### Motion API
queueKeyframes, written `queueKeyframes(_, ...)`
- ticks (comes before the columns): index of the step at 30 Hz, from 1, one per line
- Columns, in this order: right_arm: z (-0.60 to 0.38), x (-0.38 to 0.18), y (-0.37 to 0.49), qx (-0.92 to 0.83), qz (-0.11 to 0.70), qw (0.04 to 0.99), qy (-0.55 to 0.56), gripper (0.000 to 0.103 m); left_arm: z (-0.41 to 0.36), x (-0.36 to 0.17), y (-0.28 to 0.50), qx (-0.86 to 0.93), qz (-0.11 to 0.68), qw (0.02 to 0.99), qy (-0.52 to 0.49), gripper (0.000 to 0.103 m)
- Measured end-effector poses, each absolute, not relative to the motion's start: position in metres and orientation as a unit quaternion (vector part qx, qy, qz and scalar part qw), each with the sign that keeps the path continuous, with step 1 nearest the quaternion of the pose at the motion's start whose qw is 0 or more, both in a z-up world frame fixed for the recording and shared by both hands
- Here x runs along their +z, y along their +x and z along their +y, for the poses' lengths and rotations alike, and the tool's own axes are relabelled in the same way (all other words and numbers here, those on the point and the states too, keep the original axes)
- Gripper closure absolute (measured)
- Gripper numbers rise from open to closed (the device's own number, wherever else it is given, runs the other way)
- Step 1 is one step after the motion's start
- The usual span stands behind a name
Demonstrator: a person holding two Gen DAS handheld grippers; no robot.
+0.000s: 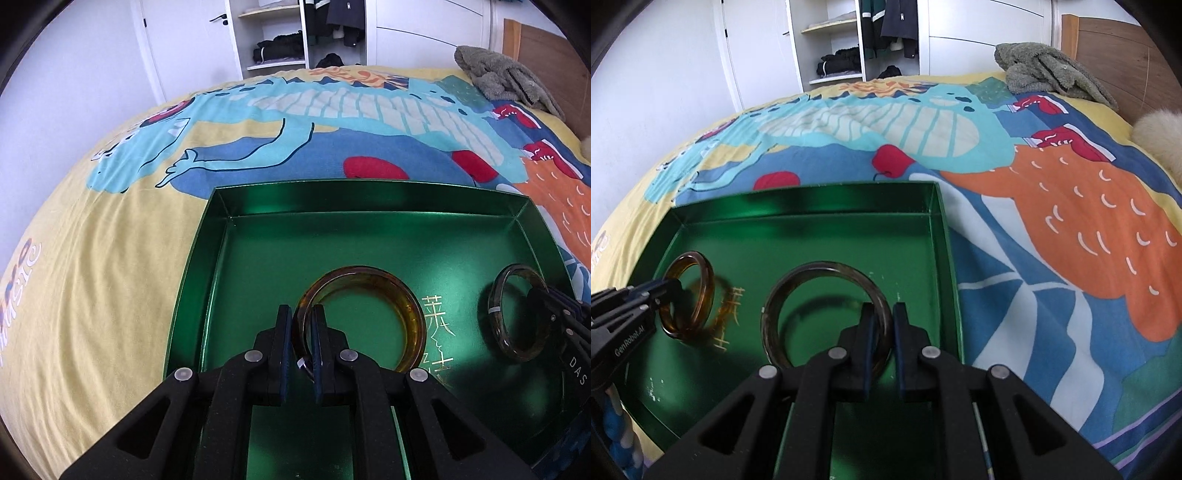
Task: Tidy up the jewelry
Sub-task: 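Lower both bangles into the green tray and open both tools, then withdraw both tools from the tray toward the remaining jewelry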
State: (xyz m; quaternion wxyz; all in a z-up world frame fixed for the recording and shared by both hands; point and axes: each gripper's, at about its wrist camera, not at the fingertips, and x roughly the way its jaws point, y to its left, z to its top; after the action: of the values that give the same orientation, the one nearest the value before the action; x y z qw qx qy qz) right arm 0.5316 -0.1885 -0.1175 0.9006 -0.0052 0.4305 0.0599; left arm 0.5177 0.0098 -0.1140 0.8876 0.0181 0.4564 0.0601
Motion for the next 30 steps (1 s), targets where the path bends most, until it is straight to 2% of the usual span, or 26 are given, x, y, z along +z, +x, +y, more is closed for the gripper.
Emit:
queueKeyframes(4, -0.183, -0.118, 0.533, 0.053, 0.436, 0.897, -0.036, 0.09, 0.008, -0.115, 0.52, 0.069, 0.459, 0.886, 0.026, 0.091)
queueKeyframes(6, -0.182, -0.117, 0.534, 0.049, 0.439, 0.896, -0.046, 0.083, 0.01, -0.113, 0.521, 0.07, 0.461, 0.884, 0.022, 0.083)
queueKeyframes(7, -0.182, -0.116, 0.534, 0.053, 0.442, 0.894, -0.044, 0.079, 0.012, -0.112, 0.521, 0.064, 0.464, 0.883, 0.015, 0.07)
queueKeyframes(8, -0.182, -0.113, 0.534, 0.054, 0.443, 0.894, -0.042, 0.077, 0.015, -0.109, 0.52, 0.063, 0.463, 0.884, 0.011, 0.066)
queueKeyframes(15, -0.195, -0.042, 0.493, 0.07, 0.387, 0.919, -0.014, 0.076, 0.025, -0.04, 0.477, 0.066, 0.409, 0.91, 0.016, 0.065)
queueKeyframes(23, -0.226, 0.078, 0.371, 0.091, 0.29, 0.953, 0.014, 0.076, 0.055, 0.072, 0.366, 0.069, 0.334, 0.94, 0.02, 0.065)
queueKeyframes(30, -0.237, 0.131, 0.253, 0.098, 0.247, 0.964, 0.0, 0.076, 0.07, 0.121, 0.258, 0.059, 0.298, 0.952, 0.048, 0.065)
